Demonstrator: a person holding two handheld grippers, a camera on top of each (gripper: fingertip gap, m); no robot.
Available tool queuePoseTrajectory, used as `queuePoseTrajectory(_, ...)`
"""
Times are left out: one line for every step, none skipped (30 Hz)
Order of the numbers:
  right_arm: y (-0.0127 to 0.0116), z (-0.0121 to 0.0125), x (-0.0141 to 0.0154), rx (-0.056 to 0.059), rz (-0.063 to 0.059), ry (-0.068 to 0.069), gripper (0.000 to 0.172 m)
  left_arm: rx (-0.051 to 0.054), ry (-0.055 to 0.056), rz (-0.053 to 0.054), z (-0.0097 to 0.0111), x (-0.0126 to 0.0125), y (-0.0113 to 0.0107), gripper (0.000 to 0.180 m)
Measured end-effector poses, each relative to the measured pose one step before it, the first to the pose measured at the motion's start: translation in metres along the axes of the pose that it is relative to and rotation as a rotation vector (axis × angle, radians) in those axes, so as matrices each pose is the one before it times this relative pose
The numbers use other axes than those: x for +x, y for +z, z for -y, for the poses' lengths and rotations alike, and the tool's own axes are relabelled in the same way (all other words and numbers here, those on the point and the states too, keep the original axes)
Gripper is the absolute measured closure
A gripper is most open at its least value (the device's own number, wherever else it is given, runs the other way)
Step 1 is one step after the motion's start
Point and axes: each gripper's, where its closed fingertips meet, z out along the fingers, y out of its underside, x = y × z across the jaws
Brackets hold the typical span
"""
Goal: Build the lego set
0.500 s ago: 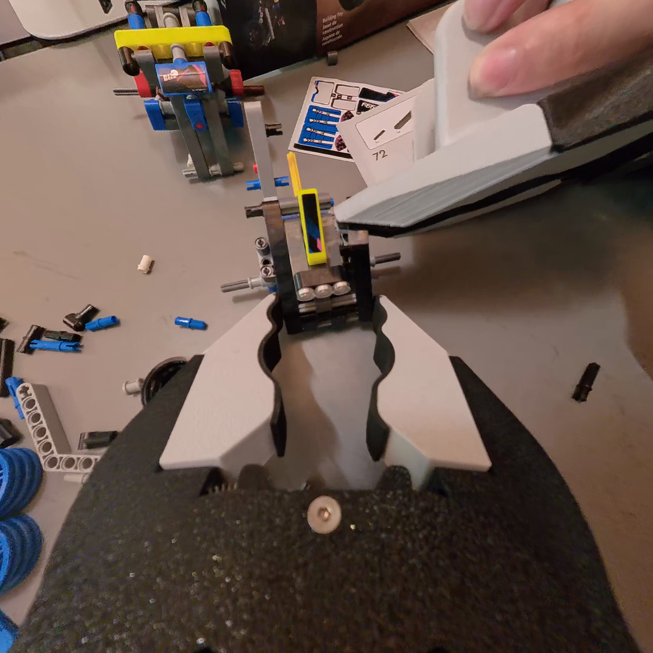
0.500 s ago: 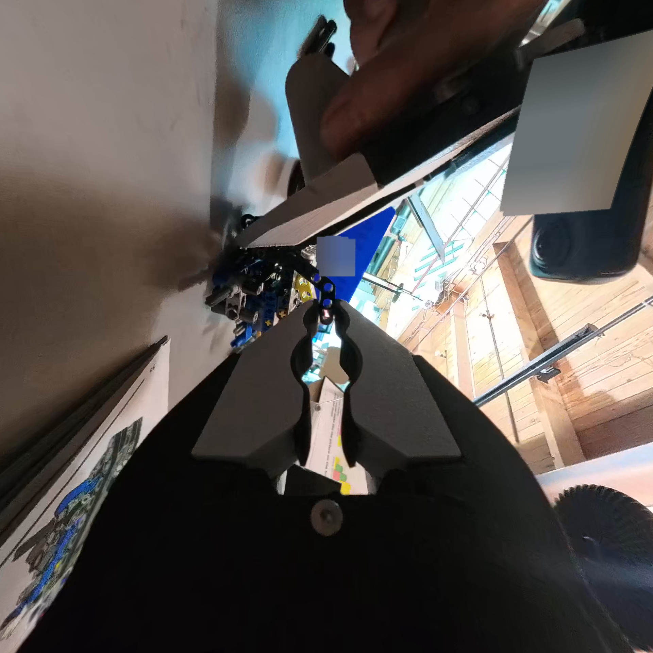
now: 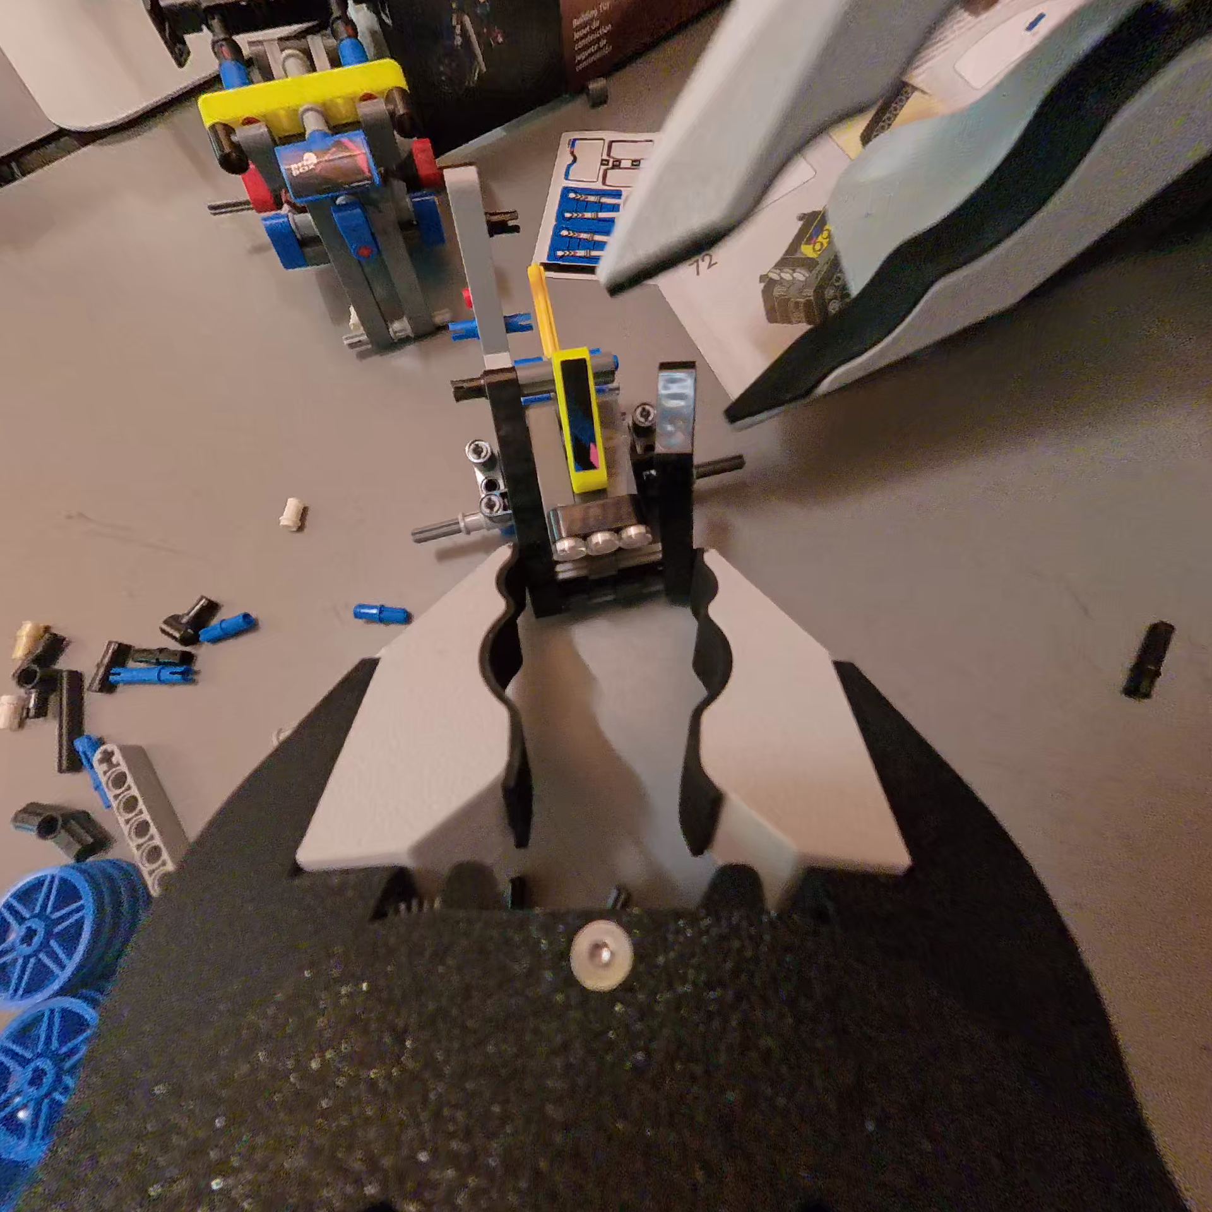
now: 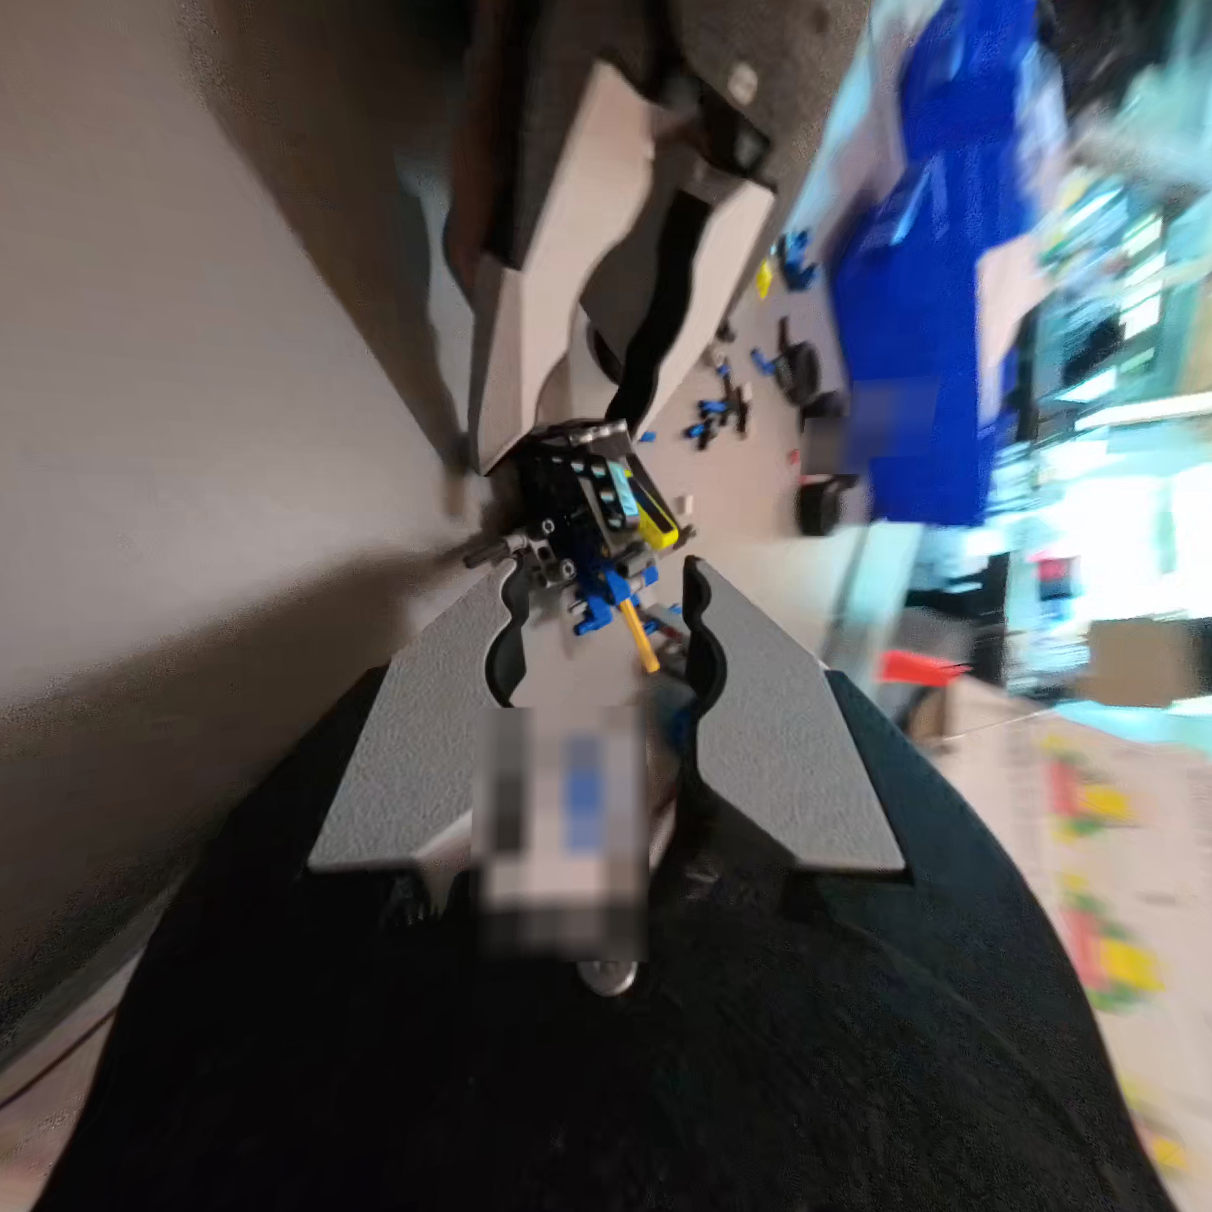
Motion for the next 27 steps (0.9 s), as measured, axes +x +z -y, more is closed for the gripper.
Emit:
queuePoseTrajectory(-0.00145, -0.00231, 0.00346, 0.0086, 0.0443, 0.0989, 0.126, 0.0016, 0.0074, 0.0008, 0.00044, -0.00007, 0.00016, 0.133)
queuePoseTrajectory(-0.00061, 0.00014, 0.00545, 0.0124, 0.0245, 0.0681, 0.122, 0.0017, 0.0082, 0.0012, 0.00047, -0.00011, 0.00032, 0.133)
queuePoseTrajectory(0.00034, 0.0011, 0.00257, 0.0135, 0.0411, 0.0638, 0.118, 0.0002, 0.0092, 0.0025, 0.00015, -0.00022, 0.00023, 0.133)
queuePoseTrajectory(0.00119, 0.00091, -0.00153, 0.0052, 0.071, 0.0633, 0.113, -0.0008, 0.009, 0.0029, -0.00006, -0.00026, 0.00022, 0.133)
queuePoseTrajectory(0.00193, 0.00174, 0.00122, 0.0053, 0.0504, 0.0596, 0.106, -0.0003, 0.0065, 0.0011, 0.00012, -0.00004, 0.00009, 0.133)
queuePoseTrajectory(0.00247, 0.00255, -0.00171, 0.0115, 0.0642, 0.0614, 0.095, 0.0003, 0.0021, -0.0009, 0.00002, -0.00005, 0.00016, 0.133)
queuePoseTrajectory(0.00285, 0.00193, -0.0057, 0.0085, 0.0874, 0.0573, 0.089, 0.0, -0.0011, -0.0021, 0.00003, -0.00005, -0.00006, 0.133)
queuePoseTrajectory(0.00302, 0.00068, -0.00535, -0.0001, 0.0847, 0.0409, 0.09, 0.0007, 0.0006, -0.0028, 0.00014, 0.00001, 0.00014, 0.133)
queuePoseTrajectory(0.00297, 0.0008, 0.00162, -0.0016, 0.0374, 0.017, 0.096, 0.0009, 0.0045, -0.0022, 0.0001, -0.00011, 0.00005, 0.133)
queuePoseTrajectory(0.00291, 0.00065, 0.00559, 0.004, 0.0061, 0.0211, 0.093, -0.0003, 0.0046, -0.0008, -0.00008, -0.00033, 0.0001, 0.133)
queuePoseTrajectory(0.00287, -0.00325, 0.00354, -0.0131, 0.0196, 0.0324, 0.088, -0.0004, 0.004, -0.0012, -0.00006, -0.00033, 0.0, 0.133)
queuePoseTrajectory(0.0018, -0.00708, 0.00495, -0.0402, 0.009, 0.0242, 0.092, -0.0005, 0.0053, -0.0029, -0.00019, -0.0003, 0.00018, 0.133)
queuePoseTrajectory(0.0012, -0.00811, 0.0057, -0.0487, -0.0093, 0.0092, 0.092, -0.0002, 0.0065, -0.0046, -0.00033, -0.00056, -0.0001, 0.133)
queuePoseTrajectory(0.00087, -0.00699, 0.00252, -0.0398, -0.0055, -0.0106, 0.093, 0.0025, 0.0079, -0.0074, -0.0001, -0.00055, -0.00035, 0.133)
queuePoseTrajectory(0.0003, -0.00573, 0.00132, -0.0361, -0.0034, -0.038, 0.095, 0.0035, 0.0106, -0.0116, -0.00023, -0.00051, -0.00069, 0.133)
queuePoseTrajectory(0.00041, -0.00194, 0.00617, -0.0223, -0.0408, -0.0426, 0.096, 0.0007, 0.0108, -0.0148, -0.00102, -0.00072, -0.0008, 0.133)
queuePoseTrajectory(0.00074, 0.00244, 0.00515, 0.0052, -0.0391, -0.0365, 0.097, 0.0009, 0.0112, -0.0194, -0.0011, -0.00054, -0.001, 0.133)
queuePoseTrajectory(0.00086, 0.00375, 0.00027, 0.017, -0.0057, -0.0305, 0.099, 0.0032, 0.0159, -0.0256, -0.00115, 0.00008, -0.00145, 0.133)
queuePoseTrajectory(0.00106, 0.00443, 0.00095, 0.0252, -0.0028, -0.0146, 0.101, 0.0019, 0.0166, -0.0278, -0.00153, 0.00016, -0.00163, 0.133)
queuePoseTrajectory(0.00135, 0.004, 0.00015, 0.0268, 0.0063, -0.0093, 0.103, 0.0016, 0.018, -0.0299, -0.00163, 0.00037, -0.00189, 0.133)
queuePoseTrajectory(0.00234, 0.00243, -0.00246, 0.0184, 0.0235, 0.0012, 0.106, 0.0022, 0.0248, -0.032, -0.00165, 0.0007, -0.00204, 0.133)
queuePoseTrajectory(0.00338, 0.0015, -0.00337, 0.0074, 0.0292, 0.0086, 0.109, -0.0006, 0.0229, -0.0326, -0.00192, 0.00087, -0.00241, 0.133)
queuePoseTrajectory(0.00409, 0.0019, -0.00526, 0.0033, 0.0294, 0.0015, 0.111, -0.0045, 0.0196, -0.0378, -0.00218, 0.0018, -0.00283, 0.133)
queuePoseTrajectory(0.00433, 0.0021, -0.00569, 0.0006, 0.0219, -0.0099, 0.114, -0.0072, 0.0209, -0.0421, -0.00266, 0.00267, -0.00333, 0.133)
queuePoseTrajectory(0.00415, 0.00183, -0.00446, -0.0038, 0.0114, 0.003, 0.117, -0.0102, 0.0169, -0.0367, -0.00295, 0.00249, -0.00356, 0.133)
queuePoseTrajectory(0.0037, 0.00183, -0.00659, -0.0063, 0.0246, 0.0255, 0.12, -0.0152, 0.0116, -0.0296, -0.00339, 0.00189, -0.00361, 0.133)
queuePoseTrajectory(0.00324, 0.0027, -0.00463, 0.0017, 0.0071, 0.0371, 0.122, -0.0203, 0.0088, -0.0241, -0.00359, 0.00185, -0.00356, 0.134)
